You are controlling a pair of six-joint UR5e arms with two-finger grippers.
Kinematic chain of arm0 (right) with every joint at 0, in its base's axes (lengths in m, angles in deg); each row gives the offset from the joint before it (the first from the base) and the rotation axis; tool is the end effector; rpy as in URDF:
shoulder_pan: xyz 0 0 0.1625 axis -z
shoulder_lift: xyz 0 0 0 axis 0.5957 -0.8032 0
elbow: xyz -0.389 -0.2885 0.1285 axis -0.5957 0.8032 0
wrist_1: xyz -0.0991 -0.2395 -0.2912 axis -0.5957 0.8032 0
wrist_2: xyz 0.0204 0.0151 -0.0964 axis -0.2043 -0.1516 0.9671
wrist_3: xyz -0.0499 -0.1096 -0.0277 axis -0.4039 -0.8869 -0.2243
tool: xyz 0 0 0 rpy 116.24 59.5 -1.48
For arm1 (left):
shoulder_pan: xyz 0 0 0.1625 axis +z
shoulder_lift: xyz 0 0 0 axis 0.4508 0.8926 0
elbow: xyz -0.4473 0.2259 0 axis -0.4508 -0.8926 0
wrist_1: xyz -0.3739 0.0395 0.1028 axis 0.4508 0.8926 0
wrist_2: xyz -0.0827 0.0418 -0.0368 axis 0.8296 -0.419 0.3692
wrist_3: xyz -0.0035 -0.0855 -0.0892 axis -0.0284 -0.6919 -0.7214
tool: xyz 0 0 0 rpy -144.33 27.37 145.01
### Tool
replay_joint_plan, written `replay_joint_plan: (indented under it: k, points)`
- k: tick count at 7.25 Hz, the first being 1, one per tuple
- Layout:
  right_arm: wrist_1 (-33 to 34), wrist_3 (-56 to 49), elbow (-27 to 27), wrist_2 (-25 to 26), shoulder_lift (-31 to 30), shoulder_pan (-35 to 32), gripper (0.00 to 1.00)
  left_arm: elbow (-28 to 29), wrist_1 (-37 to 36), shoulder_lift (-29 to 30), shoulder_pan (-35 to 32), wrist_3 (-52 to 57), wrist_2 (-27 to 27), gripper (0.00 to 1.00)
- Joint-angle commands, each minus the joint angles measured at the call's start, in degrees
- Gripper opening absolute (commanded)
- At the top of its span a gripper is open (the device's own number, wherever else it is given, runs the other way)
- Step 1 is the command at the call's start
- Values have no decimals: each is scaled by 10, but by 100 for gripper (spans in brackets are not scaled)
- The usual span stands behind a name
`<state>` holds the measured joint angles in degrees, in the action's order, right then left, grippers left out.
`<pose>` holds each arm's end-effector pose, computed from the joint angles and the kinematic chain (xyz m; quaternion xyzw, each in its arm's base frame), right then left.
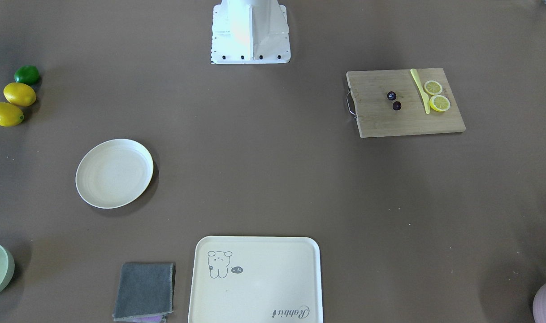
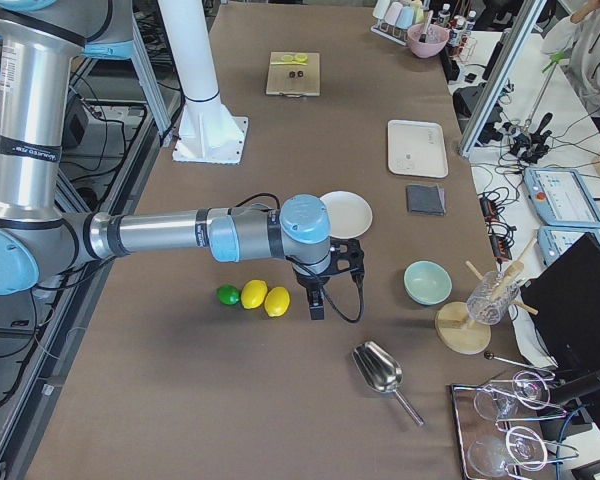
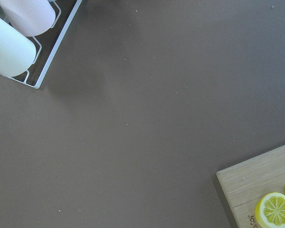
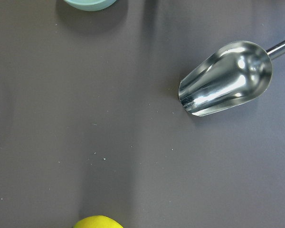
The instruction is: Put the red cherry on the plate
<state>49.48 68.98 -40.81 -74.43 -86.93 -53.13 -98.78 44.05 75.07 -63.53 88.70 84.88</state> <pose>0.0420 -0.3738 0.6798 0.0731 -0.3918 -0.0357 0.9165 -0.0466 -0.3510 0.6370 0.1579 0.3747 0.1165 0.9062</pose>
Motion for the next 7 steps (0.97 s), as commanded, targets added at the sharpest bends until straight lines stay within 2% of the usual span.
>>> replay_joint_plan:
  k: [1, 2, 5, 7]
  points:
    - [-12, 4, 0, -26, -6, 0, 100, -8, -4, -3, -18, -1, -3, 98]
    - [-12, 5, 1, -48, -8, 0, 100, 8, -4, -2, -18, 0, -3, 98]
    - [-12, 5, 1, -47, -6, 0, 100, 20, 4, 1, -16, 4, -4, 98]
    - [-12, 7, 2, -42, 0, 25, 100, 19, 65, -18, -16, -3, 2, 98]
